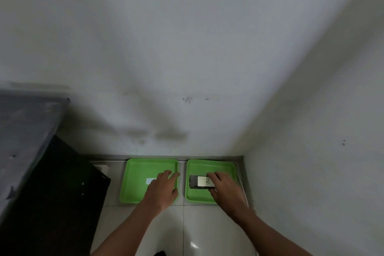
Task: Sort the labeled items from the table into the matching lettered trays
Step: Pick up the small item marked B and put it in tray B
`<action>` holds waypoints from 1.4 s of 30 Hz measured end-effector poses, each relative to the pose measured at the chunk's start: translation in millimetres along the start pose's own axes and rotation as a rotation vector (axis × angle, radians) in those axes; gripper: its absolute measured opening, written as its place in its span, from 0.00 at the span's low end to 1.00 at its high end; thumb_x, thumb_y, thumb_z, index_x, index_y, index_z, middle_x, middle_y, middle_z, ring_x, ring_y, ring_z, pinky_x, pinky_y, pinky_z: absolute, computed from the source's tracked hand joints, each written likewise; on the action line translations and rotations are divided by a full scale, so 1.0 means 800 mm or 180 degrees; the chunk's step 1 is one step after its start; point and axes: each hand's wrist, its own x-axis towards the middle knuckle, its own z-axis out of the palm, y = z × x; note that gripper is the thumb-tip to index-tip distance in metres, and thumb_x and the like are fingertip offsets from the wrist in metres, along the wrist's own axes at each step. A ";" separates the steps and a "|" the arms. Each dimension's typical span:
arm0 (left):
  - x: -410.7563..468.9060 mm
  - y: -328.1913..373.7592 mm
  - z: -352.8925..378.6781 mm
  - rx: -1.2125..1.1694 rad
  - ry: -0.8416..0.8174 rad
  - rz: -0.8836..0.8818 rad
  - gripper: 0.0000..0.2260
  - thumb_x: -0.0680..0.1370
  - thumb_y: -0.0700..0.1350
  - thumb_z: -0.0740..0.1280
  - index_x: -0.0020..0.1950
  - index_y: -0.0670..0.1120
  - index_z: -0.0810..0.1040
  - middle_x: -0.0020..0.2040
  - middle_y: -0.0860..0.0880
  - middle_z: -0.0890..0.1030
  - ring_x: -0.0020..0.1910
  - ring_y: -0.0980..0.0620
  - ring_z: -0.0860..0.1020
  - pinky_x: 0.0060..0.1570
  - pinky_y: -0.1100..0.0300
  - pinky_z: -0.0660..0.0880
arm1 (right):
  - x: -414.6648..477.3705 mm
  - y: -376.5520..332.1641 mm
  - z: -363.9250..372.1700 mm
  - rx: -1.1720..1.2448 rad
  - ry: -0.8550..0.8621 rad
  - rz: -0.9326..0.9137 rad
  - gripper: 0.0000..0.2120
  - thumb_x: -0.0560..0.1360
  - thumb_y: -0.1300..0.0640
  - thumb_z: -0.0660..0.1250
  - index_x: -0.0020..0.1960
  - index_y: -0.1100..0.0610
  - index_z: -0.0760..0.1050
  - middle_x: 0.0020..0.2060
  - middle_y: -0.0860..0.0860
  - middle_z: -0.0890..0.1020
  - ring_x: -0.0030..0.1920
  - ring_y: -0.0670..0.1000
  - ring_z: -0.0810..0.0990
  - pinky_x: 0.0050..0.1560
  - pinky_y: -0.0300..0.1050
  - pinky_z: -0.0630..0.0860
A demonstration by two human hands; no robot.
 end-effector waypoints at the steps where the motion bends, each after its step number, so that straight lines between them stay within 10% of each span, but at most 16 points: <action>1: 0.012 -0.003 0.027 0.0017 -0.0011 0.0029 0.26 0.81 0.48 0.63 0.77 0.52 0.61 0.76 0.47 0.65 0.73 0.48 0.67 0.67 0.52 0.72 | 0.007 0.012 0.031 0.0017 -0.0002 -0.0026 0.22 0.79 0.52 0.61 0.72 0.51 0.65 0.65 0.51 0.74 0.63 0.52 0.72 0.59 0.46 0.73; 18: 0.199 -0.091 0.396 0.0383 0.0024 0.0116 0.27 0.79 0.45 0.63 0.78 0.47 0.61 0.76 0.40 0.64 0.75 0.41 0.64 0.67 0.46 0.71 | 0.124 0.156 0.462 -0.0004 0.0233 0.0075 0.20 0.78 0.52 0.63 0.69 0.52 0.68 0.61 0.53 0.78 0.59 0.55 0.76 0.53 0.49 0.76; 42: 0.411 -0.094 0.521 0.0236 -0.0476 -0.0101 0.28 0.81 0.44 0.61 0.80 0.49 0.56 0.82 0.41 0.45 0.77 0.42 0.61 0.68 0.48 0.72 | 0.322 0.352 0.581 0.0363 -0.0255 0.0571 0.24 0.77 0.63 0.61 0.72 0.55 0.64 0.67 0.56 0.72 0.68 0.56 0.68 0.63 0.49 0.73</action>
